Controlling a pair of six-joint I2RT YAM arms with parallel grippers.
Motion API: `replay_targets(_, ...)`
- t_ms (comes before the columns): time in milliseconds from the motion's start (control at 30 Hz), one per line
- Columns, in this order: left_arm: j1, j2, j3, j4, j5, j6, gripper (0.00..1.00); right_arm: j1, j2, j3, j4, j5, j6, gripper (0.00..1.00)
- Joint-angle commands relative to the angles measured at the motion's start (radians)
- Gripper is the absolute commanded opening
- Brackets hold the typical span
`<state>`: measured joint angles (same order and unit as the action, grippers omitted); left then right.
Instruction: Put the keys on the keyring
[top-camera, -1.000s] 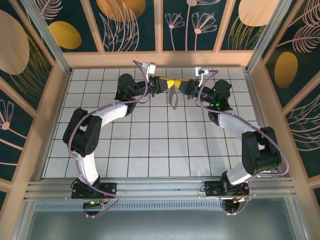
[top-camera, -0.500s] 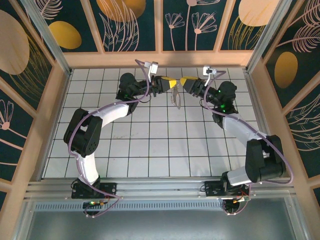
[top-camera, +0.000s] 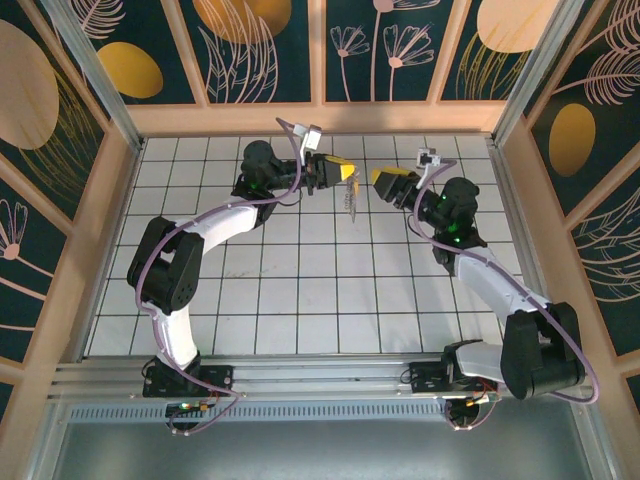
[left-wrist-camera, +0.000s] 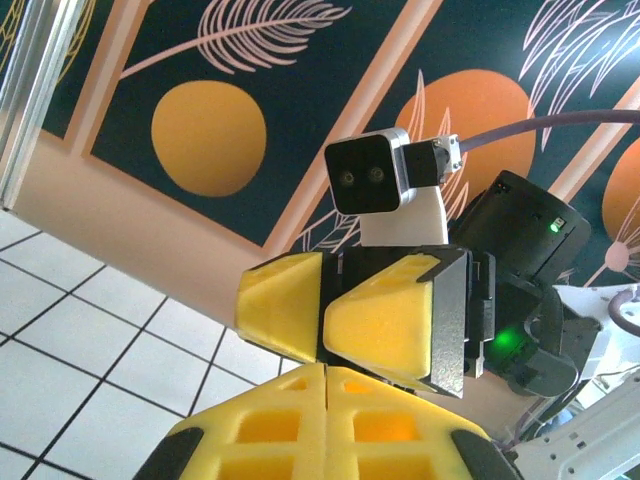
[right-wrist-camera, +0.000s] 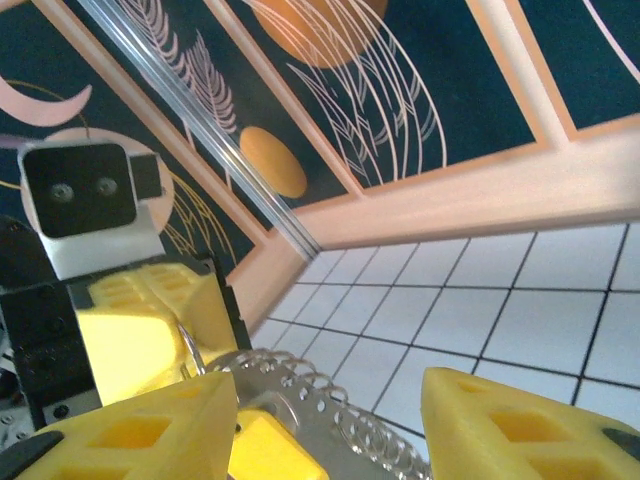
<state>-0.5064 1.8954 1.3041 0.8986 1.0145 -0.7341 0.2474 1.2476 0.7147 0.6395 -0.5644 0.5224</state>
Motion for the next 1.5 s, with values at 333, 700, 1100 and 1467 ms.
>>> replay_targets(333, 0.000, -0.068, 0.042, -0.096, 0.070, 0.093, 0.00, 0.086, -0.068, -0.138, 0.004, 0.036, -0.177, 0.57)
replay_targets(700, 0.000, -0.047, 0.052, -0.052, 0.083, 0.055, 0.00, 0.123, -0.036, -0.127, 0.032, 0.058, -0.196, 0.67)
replay_targets(1100, 0.000, -0.029, 0.042, 0.007, 0.066, -0.002, 0.00, 0.175, 0.015, -0.074, 0.032, 0.152, -0.231, 0.71)
replay_targets(1467, 0.000, -0.017, 0.041, 0.034, 0.055, -0.027, 0.00, 0.227, 0.061, -0.017, 0.041, 0.286, -0.271, 0.71)
